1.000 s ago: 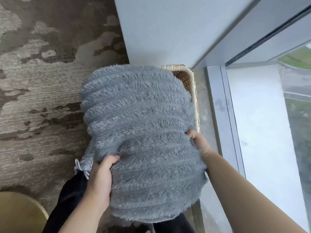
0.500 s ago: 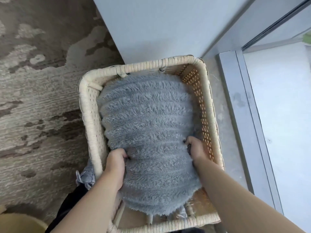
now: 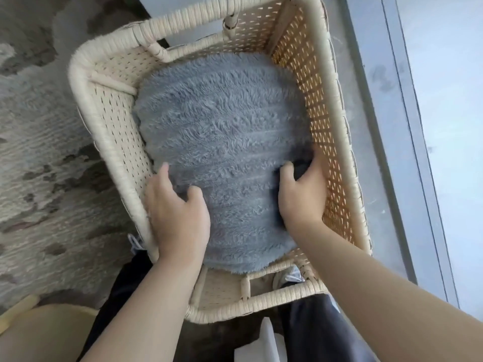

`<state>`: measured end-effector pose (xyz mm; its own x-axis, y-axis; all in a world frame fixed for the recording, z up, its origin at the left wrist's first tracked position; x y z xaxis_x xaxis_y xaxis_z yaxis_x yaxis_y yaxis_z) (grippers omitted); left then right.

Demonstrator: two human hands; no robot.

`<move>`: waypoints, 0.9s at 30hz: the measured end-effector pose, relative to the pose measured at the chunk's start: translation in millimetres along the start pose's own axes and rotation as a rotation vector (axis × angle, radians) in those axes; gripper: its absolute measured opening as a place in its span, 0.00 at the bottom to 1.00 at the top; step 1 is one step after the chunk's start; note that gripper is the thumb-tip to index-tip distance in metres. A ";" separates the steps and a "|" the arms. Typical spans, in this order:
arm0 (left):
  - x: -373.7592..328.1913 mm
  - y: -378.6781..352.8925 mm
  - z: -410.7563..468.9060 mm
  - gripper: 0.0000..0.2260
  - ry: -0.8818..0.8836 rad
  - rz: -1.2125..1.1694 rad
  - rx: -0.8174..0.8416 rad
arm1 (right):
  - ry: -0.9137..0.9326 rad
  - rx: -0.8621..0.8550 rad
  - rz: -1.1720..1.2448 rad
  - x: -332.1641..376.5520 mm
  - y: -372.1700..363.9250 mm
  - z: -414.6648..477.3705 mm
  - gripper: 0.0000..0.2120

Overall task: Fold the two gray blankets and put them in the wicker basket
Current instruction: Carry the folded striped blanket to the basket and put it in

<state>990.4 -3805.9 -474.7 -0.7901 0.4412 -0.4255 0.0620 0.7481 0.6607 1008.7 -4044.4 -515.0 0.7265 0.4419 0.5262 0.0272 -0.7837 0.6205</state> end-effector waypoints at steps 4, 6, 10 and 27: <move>-48.1 -2.3 11.5 0.25 -0.297 0.208 0.010 | 0.527 -0.086 -0.316 66.0 -2.1 -29.5 0.29; -56.1 -17.9 30.9 0.26 -0.300 0.350 0.027 | 0.664 -0.023 -0.485 77.0 -20.4 -22.6 0.30; -45.0 -55.4 65.2 0.26 -0.313 0.504 0.053 | 0.758 0.109 -0.701 65.1 -51.4 13.8 0.32; 5.5 -162.3 153.9 0.29 -0.395 0.536 -0.221 | 0.979 -0.135 -0.592 7.6 -149.9 104.5 0.29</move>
<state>1069.9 -3848.7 -679.4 -0.4019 0.8996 -0.1711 0.2230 0.2774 0.9345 1081.9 -3969.2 -664.7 -0.2220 0.9208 0.3208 0.0694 -0.3133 0.9471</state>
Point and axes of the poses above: each hand's wrist, its own z-axis towards the middle knuckle, its own y-axis out of the back of the hand, x = y × z, the point moved 7 cm from there along z, towards the middle knuckle, and after that the axes turned 6 degrees about x, right-handed, at the moved point
